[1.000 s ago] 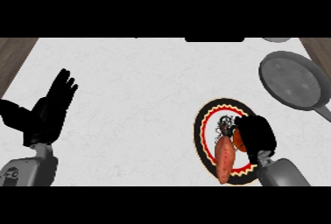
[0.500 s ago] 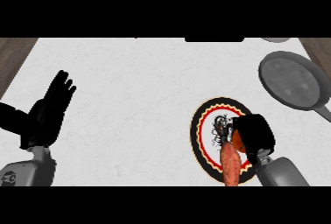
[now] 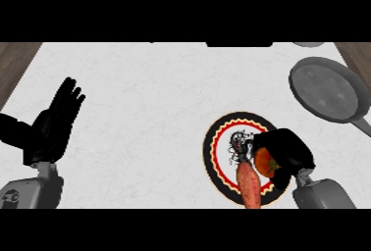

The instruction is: Pick the tomato from the plate and place it in the pan

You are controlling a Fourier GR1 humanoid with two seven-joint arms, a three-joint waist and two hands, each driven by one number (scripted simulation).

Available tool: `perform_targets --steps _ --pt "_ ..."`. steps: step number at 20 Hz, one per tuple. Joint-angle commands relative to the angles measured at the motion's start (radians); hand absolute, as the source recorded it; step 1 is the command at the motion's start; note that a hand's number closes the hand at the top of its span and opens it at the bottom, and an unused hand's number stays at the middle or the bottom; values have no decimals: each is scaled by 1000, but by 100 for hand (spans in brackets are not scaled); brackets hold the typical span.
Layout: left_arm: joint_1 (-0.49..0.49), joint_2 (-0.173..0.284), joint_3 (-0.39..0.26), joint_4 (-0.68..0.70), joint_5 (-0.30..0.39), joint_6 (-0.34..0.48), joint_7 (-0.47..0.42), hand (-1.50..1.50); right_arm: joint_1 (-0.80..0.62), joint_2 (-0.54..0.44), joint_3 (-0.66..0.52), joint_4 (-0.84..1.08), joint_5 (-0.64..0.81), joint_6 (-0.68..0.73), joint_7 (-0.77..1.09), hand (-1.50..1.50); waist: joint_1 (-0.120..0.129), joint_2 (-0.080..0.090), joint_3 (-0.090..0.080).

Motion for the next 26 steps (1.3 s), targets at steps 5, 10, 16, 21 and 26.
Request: perform_targets --steps 5,10,16,21,26 --pt "8 8 1 -28 -16 13 31 0 -21 -78 -73 -345 11 -67 -7 150 -16 -8 0" --pt "0 -15 -15 -12 -24 21 25 0 -28 -135 -216 -511 -77 -77 -57 150 -16 -3 1" --pt "-50 -36 -18 64 -51 30 -23 0 -179 -97 -316 -531 -154 119 69 150 1 2 0" --pt "7 23 48 4 35 -55 -3 0 -163 -106 -407 -422 -160 34 29 150 6 2 1" --pt "-1 -34 -9 30 -25 -8 -36 0 -284 -176 -573 -115 -244 -74 -105 150 11 5 1"
